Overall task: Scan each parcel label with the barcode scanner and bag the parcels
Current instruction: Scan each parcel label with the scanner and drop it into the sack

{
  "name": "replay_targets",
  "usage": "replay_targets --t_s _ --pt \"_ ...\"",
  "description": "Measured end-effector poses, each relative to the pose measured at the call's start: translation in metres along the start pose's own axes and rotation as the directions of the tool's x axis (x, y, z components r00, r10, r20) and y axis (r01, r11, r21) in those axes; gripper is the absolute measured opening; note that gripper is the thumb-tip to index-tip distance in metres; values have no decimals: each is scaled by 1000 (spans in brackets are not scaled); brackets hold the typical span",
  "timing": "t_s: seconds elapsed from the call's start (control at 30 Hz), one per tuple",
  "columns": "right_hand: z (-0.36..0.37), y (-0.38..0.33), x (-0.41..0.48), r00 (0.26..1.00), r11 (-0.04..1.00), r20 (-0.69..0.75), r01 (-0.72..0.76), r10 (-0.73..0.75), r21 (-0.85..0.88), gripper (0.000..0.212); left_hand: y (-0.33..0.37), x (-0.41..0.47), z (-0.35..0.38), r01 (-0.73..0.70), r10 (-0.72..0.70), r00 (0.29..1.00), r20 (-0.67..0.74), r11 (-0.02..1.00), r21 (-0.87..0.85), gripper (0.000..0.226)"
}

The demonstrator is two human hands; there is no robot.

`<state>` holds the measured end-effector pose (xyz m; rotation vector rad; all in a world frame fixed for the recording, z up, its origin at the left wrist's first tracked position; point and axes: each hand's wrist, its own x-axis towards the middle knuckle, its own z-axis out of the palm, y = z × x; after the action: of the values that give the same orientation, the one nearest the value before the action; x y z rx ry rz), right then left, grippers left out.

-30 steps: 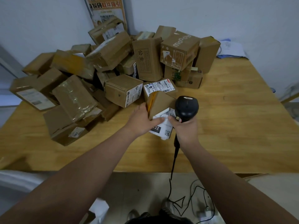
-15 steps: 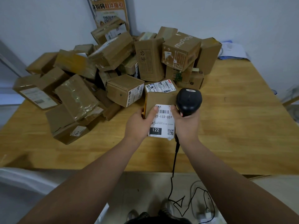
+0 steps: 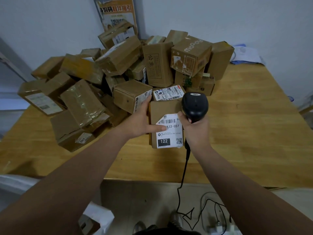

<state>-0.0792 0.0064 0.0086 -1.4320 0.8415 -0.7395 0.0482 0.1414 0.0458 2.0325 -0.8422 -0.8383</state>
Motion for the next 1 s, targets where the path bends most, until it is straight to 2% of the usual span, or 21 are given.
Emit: replay_targets --t_s 0.07,0.2,0.27,0.37,0.47,0.53,0.6,0.63,0.7,0.87,1.0 --pt "2 1 1 1000 1000 8 2 -2 -18 38 0 -1 1 -23 23 1000 -15 999 -40 106" --pt "4 -2 0 1000 1000 11 -9 9 -3 40 3 -8 4 16 -28 995 -97 992 -122 61" --pt "4 -4 1 1000 1000 19 -9 9 -11 43 2 -9 3 32 -51 994 -100 982 -188 50" --pt "4 -6 3 998 999 42 -50 50 1 35 0 -7 0 86 -121 987 -107 955 -283 48" --pt "-7 -7 -2 998 1000 62 -28 27 2 15 -6 -1 -5 140 -231 949 -215 918 -370 48" --pt "-13 -6 -13 979 996 200 -14 31 -86 13 -13 3 -10 160 -276 924 -266 908 -387 53" --pt "-16 2 -25 928 978 367 14 64 -207 10 -18 5 -12 179 -296 913 -280 909 -377 62" --pt "-16 5 -31 912 967 403 28 79 -253 11 -21 6 -12 185 -302 909 -289 911 -369 63" --pt "-15 12 -38 915 955 386 8 113 -298 19 -24 7 -11 198 -314 899 -306 913 -356 63" --pt "-17 7 -41 910 946 353 -103 215 -308 17 -28 9 -5 218 -326 888 -326 919 -328 65" --pt "-16 3 -41 902 951 382 -84 200 -298 23 -28 12 -2 221 -342 876 -340 912 -346 65"
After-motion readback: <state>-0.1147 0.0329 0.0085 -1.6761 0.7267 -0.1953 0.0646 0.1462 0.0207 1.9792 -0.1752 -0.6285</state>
